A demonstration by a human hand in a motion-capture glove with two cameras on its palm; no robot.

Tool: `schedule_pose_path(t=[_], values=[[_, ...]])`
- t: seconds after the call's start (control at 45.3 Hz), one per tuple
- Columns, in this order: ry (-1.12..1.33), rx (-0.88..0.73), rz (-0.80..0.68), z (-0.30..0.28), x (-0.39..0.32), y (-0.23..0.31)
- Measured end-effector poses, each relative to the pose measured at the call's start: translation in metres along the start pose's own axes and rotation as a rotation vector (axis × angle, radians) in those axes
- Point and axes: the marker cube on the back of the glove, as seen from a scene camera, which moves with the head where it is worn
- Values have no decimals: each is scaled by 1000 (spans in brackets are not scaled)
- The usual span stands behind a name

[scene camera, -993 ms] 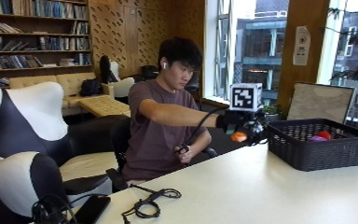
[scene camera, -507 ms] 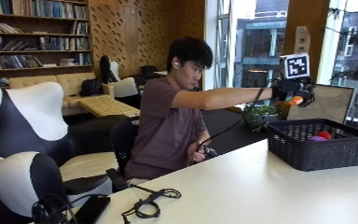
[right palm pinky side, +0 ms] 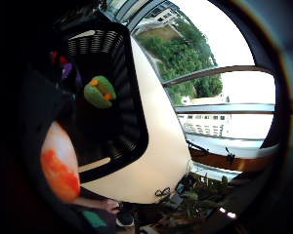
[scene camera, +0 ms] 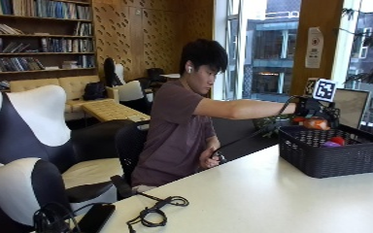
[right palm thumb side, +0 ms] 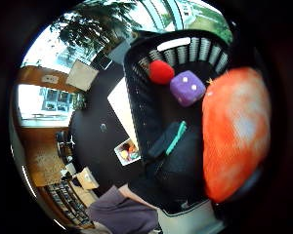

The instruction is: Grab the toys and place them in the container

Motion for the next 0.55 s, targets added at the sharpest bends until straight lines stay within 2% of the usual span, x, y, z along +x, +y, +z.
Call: schedule_pose_path(t=[0.11,0.551], values=[[-30,-109,0,9,-1,-1],[-70,10,9,-3,21,24]])
